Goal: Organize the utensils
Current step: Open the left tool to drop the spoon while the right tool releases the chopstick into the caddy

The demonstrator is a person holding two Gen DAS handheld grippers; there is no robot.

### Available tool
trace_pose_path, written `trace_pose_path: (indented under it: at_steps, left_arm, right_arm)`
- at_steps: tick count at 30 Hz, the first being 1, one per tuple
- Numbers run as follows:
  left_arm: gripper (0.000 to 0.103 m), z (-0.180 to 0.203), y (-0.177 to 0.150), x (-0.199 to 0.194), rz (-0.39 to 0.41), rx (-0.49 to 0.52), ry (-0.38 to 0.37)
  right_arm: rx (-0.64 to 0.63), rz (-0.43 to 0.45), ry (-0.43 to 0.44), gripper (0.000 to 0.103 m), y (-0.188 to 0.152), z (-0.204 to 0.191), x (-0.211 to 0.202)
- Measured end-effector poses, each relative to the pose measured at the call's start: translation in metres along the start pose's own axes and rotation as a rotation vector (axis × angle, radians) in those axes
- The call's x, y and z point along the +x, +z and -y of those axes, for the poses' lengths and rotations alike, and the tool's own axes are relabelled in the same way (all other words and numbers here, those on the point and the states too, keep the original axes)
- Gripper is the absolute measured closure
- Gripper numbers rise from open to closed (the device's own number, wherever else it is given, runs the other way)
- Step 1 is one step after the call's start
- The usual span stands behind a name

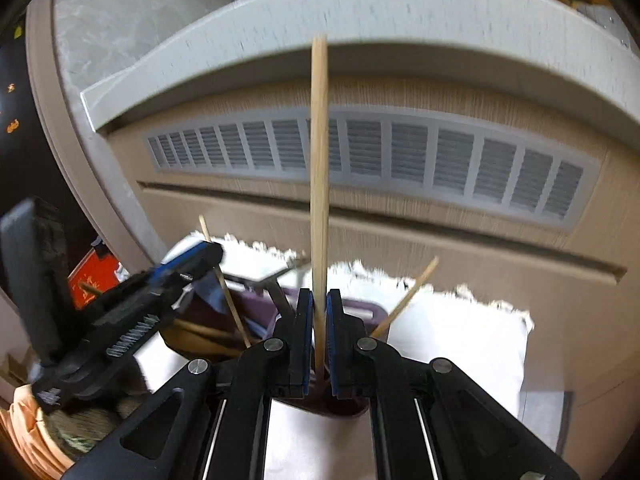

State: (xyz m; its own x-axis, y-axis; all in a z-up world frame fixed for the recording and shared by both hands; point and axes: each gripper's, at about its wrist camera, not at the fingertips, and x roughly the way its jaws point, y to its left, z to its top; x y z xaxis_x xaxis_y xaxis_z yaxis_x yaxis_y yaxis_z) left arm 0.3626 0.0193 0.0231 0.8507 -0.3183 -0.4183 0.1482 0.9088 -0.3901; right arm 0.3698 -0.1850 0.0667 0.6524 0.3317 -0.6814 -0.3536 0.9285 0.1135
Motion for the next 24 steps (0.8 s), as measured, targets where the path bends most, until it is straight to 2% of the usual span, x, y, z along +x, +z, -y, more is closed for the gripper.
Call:
trace_pose_path:
  at_steps: [6, 9, 11, 13, 15, 17, 19, 24]
  left_arm:
    - [0.089, 0.005, 0.012, -0.031, 0.049, -0.037, 0.011]
    - [0.089, 0.012, 0.012, -0.036, 0.035, -0.012, 0.038]
    - [0.084, 0.02, 0.008, -0.038, 0.009, 0.008, 0.048]
    - [0.063, 0.026, 0.0, -0.044, -0.013, 0.033, 0.052]
    - [0.049, 0.032, -0.011, -0.054, -0.017, 0.057, 0.054]
    - [0.044, 0.037, -0.024, -0.067, -0.019, 0.077, 0.06]
    - [0.034, 0.039, -0.035, -0.078, -0.024, 0.082, 0.06]
    - [0.02, 0.041, -0.069, -0.112, -0.03, 0.093, 0.089]
  right_arm:
    - [-0.012, -0.007, -0.028, 0.096, -0.01, -0.004, -0.004]
    - [-0.014, -0.005, -0.046, 0.096, -0.011, -0.005, -0.007]
    - [-0.01, -0.006, -0.054, 0.095, -0.011, -0.004, -0.01]
    - [-0.003, -0.008, -0.06, 0.084, -0.014, -0.003, -0.015]
    - [0.007, -0.005, -0.07, 0.061, -0.02, -0.002, -0.022]
    - [0.021, 0.009, -0.09, 0.05, -0.029, -0.001, -0.03]
    - [0.04, 0.024, -0.098, 0.049, -0.041, 0.001, -0.041]
    - [0.089, 0.06, -0.101, 0.038, -0.087, -0.003, -0.07]
